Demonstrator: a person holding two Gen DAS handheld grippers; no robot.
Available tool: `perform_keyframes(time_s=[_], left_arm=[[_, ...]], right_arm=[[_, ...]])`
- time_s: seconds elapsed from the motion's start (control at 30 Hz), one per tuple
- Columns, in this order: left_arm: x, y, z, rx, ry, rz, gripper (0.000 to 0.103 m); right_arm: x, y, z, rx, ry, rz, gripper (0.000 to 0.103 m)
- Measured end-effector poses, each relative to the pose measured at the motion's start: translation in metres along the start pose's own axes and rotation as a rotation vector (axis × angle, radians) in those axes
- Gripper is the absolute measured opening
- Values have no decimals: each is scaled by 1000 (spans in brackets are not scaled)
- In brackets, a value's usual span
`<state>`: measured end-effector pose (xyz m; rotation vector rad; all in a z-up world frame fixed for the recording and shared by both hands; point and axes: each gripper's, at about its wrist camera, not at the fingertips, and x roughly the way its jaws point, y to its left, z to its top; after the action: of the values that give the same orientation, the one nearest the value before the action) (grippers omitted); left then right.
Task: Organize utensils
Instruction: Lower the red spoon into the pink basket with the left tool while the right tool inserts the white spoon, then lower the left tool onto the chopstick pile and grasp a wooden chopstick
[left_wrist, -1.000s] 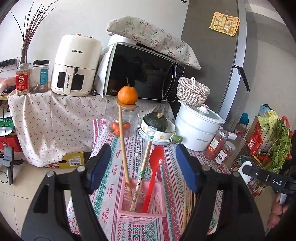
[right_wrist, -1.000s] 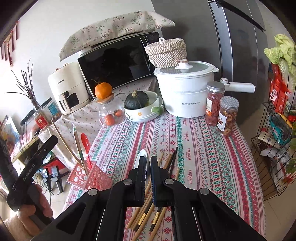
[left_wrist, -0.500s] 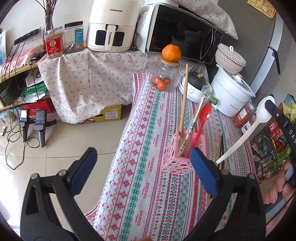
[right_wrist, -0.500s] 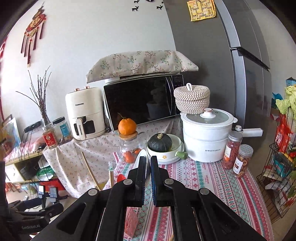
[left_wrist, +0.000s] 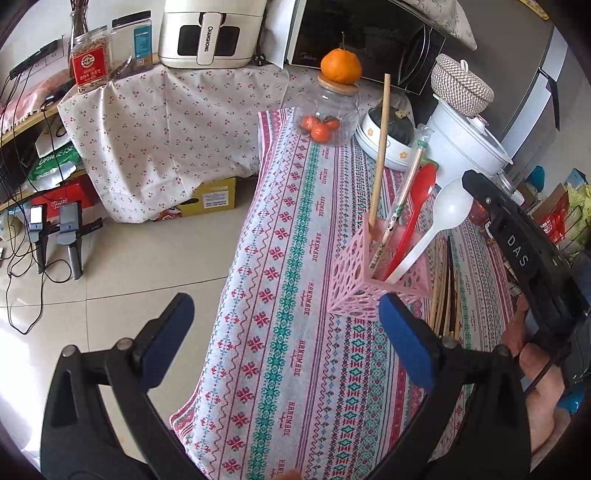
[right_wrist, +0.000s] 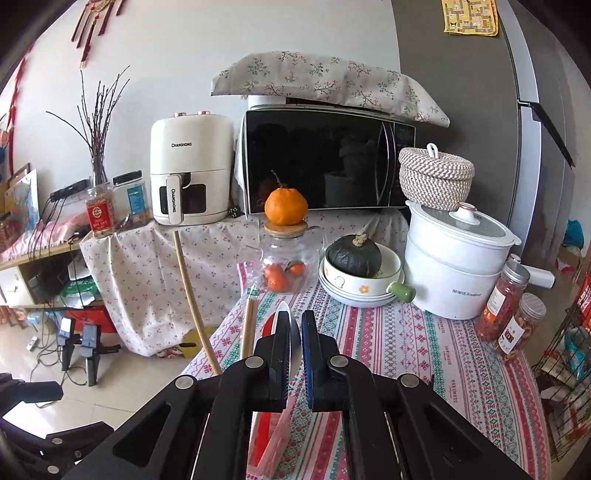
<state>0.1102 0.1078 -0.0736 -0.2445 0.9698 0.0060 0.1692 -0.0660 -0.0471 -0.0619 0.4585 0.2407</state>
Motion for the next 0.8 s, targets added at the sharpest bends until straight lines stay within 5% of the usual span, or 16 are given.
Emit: perform_keyframes(time_s=[0.4, 0.8], left_arm=[[-4, -23, -9, 76, 3, -32, 100], [2, -72, -37, 222, 74, -71, 100]], right_arm=[[-27, -42, 5, 130, 56, 37, 75], [-59, -112, -26, 143, 237, -47, 97]])
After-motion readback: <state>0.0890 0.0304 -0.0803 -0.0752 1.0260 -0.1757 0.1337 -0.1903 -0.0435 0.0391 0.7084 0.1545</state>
